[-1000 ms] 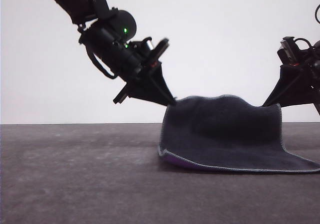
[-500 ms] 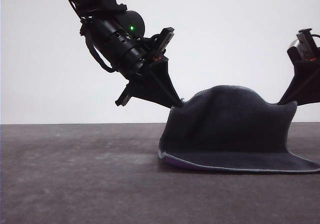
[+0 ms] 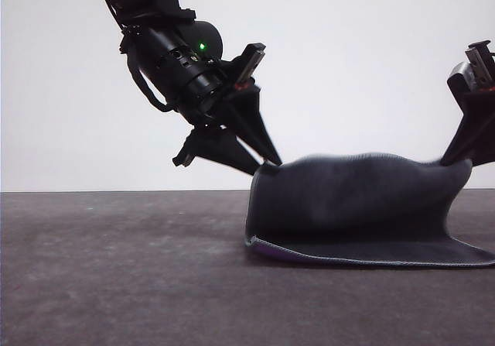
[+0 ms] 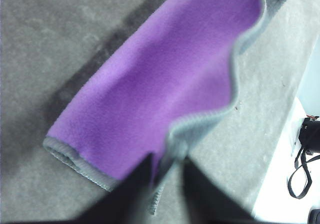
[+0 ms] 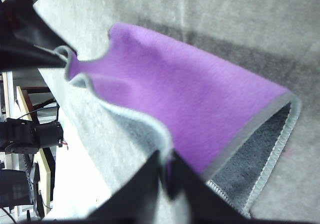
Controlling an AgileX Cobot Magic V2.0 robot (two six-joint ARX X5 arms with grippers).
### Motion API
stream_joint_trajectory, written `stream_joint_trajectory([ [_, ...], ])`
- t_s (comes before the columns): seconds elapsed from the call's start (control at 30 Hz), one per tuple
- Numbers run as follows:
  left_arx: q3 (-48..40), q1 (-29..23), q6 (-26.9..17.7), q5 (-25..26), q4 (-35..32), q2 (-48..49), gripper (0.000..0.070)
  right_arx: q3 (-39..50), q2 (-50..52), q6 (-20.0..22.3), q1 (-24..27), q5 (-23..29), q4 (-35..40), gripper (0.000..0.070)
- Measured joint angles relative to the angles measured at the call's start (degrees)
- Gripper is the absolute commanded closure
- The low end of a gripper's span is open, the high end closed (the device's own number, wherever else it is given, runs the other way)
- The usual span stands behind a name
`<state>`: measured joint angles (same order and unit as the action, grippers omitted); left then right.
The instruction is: Fold clothes
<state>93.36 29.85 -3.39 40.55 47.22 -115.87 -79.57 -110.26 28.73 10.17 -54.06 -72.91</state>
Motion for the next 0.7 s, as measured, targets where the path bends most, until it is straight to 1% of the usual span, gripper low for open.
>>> stream_joint_trajectory([
  [0.03,0.0,0.0,0.0,0.0,0.1,0.0,0.0292,0.0,0.0,0.0,0.0,0.0,-0.2,0.0265],
  [0.07,0.0,0.0,0.0,0.0,0.3,0.0,0.0292,0.0,0.0,0.0,0.0,0.0,-0.3,0.0216],
  [0.1,0.0,0.0,0.0,0.0,0.4,0.0,0.0292,0.0,0.0,0.0,0.0,0.0,-0.3,0.0205],
  [0.3,0.1,-0.2,0.0,0.0,0.8,0.0,0.0293,0.0,0.0,0.0,0.0,0.0,-0.4,0.0201],
  [0.4,1.6,-0.7,-0.1,-0.8,3.4,0.0,0.0293,0.0,0.6,0.0,0.0,0.1,-1.5,0.0201],
  [0.47,3.6,-1.2,-0.3,-2.3,4.7,0.0,0.0293,0.0,2.2,0.0,0.0,0.1,-1.8,0.0201],
  [0.53,6.3,-2.0,-0.8,-4.9,6.2,0.2,0.0294,0.0,4.8,0.0,0.1,0.2,-2.1,0.0201],
  [0.63,10.5,-3.2,-1.8,-8.4,9.3,0.6,0.0294,0.0,10.5,-0.1,0.3,0.3,-3.3,0.0201],
  [0.7,13.8,-4.3,-2.3,-9.6,11.3,0.6,0.0294,0.0,15.4,-0.5,0.7,1.0,-3.7,0.0201],
])
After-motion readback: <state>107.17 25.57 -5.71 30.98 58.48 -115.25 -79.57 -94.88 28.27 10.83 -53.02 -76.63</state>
